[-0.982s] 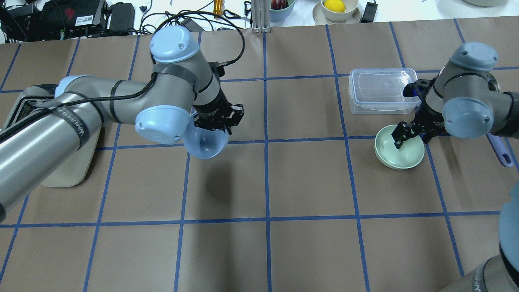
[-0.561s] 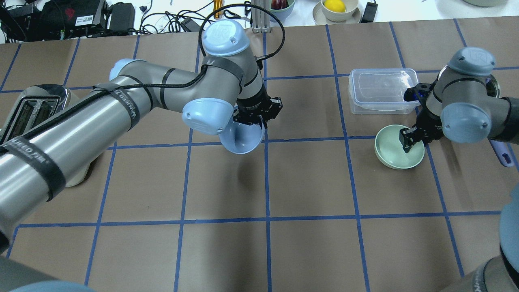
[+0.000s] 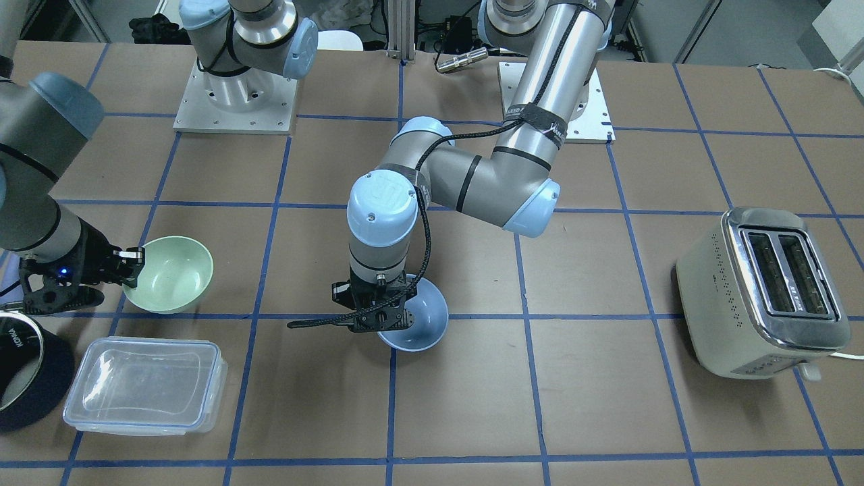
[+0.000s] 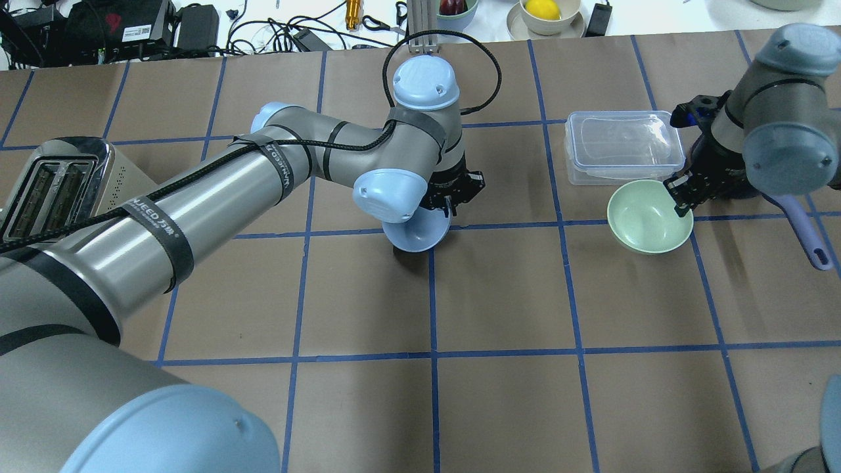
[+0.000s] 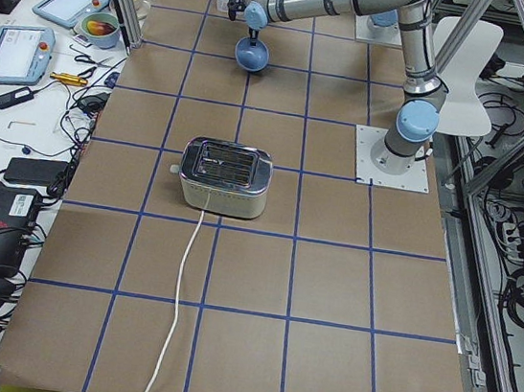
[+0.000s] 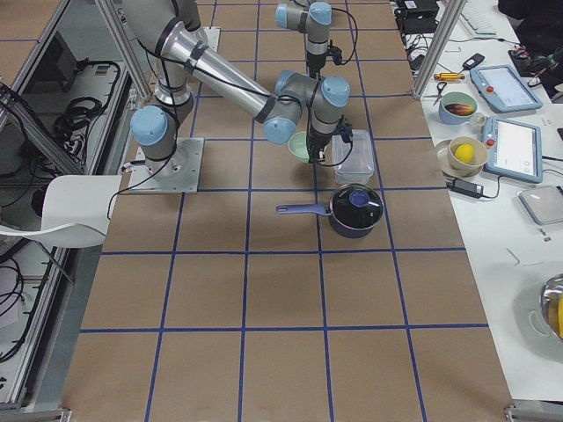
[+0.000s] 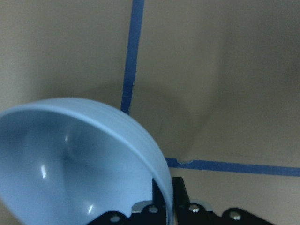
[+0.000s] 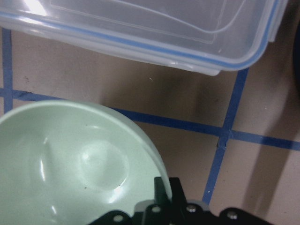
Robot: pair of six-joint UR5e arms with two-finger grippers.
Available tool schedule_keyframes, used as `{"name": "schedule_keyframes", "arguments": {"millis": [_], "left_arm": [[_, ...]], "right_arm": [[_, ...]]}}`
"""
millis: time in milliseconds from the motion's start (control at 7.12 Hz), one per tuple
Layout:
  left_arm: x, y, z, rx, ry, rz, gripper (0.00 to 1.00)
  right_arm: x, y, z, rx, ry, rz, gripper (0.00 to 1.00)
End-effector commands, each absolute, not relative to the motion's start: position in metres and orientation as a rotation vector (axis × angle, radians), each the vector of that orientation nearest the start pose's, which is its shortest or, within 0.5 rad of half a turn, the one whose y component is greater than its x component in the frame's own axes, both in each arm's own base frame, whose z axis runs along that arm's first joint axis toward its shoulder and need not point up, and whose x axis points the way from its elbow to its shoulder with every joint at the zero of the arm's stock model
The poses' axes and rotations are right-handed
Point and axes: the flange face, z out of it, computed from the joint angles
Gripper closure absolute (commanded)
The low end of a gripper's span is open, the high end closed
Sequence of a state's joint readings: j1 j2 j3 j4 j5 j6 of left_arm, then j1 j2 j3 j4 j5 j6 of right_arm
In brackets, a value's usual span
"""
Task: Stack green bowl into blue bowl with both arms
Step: 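Carry the light blue bowl to the table center with the left gripper and release it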
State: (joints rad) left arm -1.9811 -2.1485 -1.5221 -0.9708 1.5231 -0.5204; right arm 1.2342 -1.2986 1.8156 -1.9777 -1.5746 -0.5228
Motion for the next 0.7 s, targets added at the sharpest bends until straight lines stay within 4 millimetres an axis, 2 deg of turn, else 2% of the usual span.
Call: {"name": "schedule_keyframes", "arguments": {"millis": [0,140,281,421,561], "left_arm": [[-0.384,-0.581,0.273,-0.147,3.192,-0.286,0.0],[-0.349,-0.591,0.287,-0.042,3.177,-0.259,0.0],[-0.3,-0.601,0.312,0.017,3.195,-0.164,0.0],[-0.241,-0.605,0.348,-0.006,3.216,-0.108,0.0],[-0.175,-0.603,0.384,0.09,3.205,-0.081,0.0]], "right_arm": [[-0.044,-0.561,0.28,-0.27,3.003,0.074,1.0],[-0.032,-0.562,0.287,-0.293,2.984,0.043,1.0],[0.008,-0.56,0.304,-0.344,2.967,-0.013,1.0],[0.067,-0.559,0.308,-0.325,2.964,-0.037,1.0],[0.137,-0.555,0.311,-0.354,2.932,-0.104,1.0]]}}
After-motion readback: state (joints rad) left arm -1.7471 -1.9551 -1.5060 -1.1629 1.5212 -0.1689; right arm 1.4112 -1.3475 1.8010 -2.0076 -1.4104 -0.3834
